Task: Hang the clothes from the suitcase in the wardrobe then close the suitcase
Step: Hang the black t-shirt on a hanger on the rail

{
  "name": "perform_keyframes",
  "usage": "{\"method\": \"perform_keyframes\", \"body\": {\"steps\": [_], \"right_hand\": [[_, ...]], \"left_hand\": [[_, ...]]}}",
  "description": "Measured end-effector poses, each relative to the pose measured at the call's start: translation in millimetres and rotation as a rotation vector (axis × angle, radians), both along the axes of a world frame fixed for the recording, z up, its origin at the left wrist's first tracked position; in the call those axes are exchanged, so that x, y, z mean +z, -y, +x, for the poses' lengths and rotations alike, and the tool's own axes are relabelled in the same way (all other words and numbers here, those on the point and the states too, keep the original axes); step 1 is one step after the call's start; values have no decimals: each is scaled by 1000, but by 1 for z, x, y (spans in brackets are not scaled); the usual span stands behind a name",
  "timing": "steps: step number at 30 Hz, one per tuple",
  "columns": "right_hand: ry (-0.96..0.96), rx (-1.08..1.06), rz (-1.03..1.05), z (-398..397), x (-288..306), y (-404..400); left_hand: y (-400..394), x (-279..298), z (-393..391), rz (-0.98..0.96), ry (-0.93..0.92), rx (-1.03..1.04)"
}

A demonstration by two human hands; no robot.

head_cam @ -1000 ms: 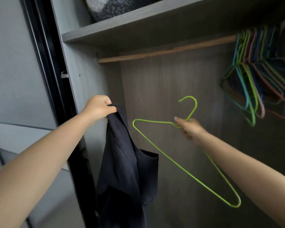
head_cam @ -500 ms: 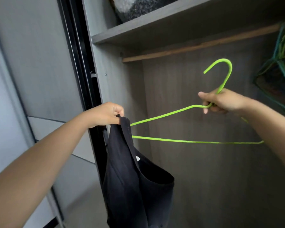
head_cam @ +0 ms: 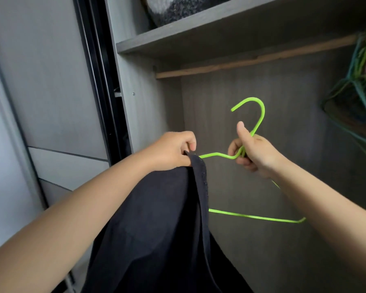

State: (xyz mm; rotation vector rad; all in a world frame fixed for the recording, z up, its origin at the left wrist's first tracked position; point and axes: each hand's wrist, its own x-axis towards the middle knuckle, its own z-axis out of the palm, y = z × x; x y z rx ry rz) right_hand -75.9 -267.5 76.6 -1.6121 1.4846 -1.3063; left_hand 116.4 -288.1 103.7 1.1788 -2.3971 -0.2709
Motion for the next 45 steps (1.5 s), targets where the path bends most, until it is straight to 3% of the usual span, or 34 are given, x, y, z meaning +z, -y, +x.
{"method": "perform_keyframes", "body": {"steps": [5, 8, 12, 19, 22, 24, 27, 29, 31, 34, 36, 40, 45], "right_hand": [[48, -82, -78, -9, 8, -5], [90, -81, -85, -10, 5, -7], [98, -63, -92, 1, 1, -5], [84, -115, -216, 4, 12, -7], [-132, -248, -428, -5, 3, -5], [-304, -354, -708, -10, -15, -7], [-498, -330, -1047, -16, -46, -13], [-610, -235, -1124, -17, -64, -13], [-665, -15, -936, -10, -72, -15], [-772, 281, -275, 0, -75, -17], [-849, 395, -28, -1, -84, -13], [-802, 415, -12, -2, -84, -15], [-1033, 323, 138, -17, -72, -24]], "left_hand": [[-16, -8, -1, -435, 319, 366], [-13, -22, -2, -582, 402, 366], [-5, -21, -8, -598, 432, 296], [0, -2, -23, -610, 267, 212], [3, 8, -26, -575, 259, 252], [8, 15, -24, -524, 245, 310], [14, 24, -21, -439, 230, 372], [15, 29, -22, -395, 206, 414], [16, 35, -23, -344, 127, 445], [17, 42, -23, -294, 15, 482], [18, 44, -22, -291, -37, 496], [20, 46, -12, -332, -104, 527], [32, 45, 7, -389, -103, 601]]}}
